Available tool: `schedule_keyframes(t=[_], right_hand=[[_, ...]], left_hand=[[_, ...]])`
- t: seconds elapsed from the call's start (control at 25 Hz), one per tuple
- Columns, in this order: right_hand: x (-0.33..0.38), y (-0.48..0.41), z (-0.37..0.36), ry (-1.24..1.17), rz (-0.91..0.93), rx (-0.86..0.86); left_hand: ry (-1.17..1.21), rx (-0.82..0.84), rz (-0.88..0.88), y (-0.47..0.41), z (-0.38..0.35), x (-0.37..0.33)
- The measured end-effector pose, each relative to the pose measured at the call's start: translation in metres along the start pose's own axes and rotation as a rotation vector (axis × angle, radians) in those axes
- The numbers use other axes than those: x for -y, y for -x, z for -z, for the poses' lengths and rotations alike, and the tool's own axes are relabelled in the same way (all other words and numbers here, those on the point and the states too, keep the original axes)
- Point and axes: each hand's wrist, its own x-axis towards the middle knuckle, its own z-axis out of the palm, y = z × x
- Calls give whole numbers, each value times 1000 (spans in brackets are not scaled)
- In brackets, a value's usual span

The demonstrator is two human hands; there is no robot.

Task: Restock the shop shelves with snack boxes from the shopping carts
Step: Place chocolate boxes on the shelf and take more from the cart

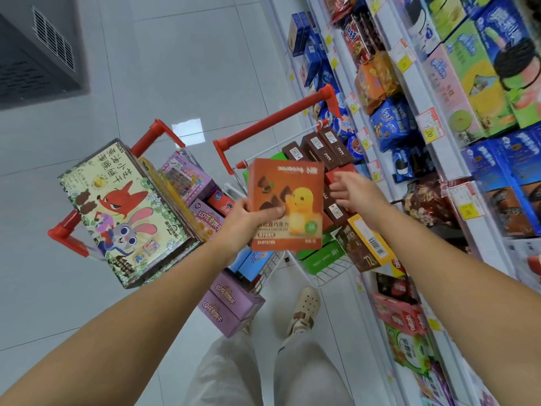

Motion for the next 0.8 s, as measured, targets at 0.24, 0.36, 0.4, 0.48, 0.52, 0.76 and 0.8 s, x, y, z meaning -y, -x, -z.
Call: schedule_keyframes(t=[0.24,0.36,0.4,0.48,0.52,0.76,0.8], right_hand=[[-62,-7,-28,1153,322,268],[-74,-23,-37,1432,437,266],[-77,-27,-39,1491,470,245],[-80,-32,-43,1572,525,180],[-79,-34,-44,1612,566,144],[-86,-49,-52,1836,711,67],[-90,-51,-53,1856,694,84]], left_hand=[[194,-322,-56,-14,6,-8],[226,-292,-29,-16,6,-3],[240,-270,-18,-15,6,-2],[263,-211,-11,-13,6,-1],[267,-190,-9,-12,6,-1],[251,-140,-16,-9,7,2],[260,-134,-22,-9,7,2]])
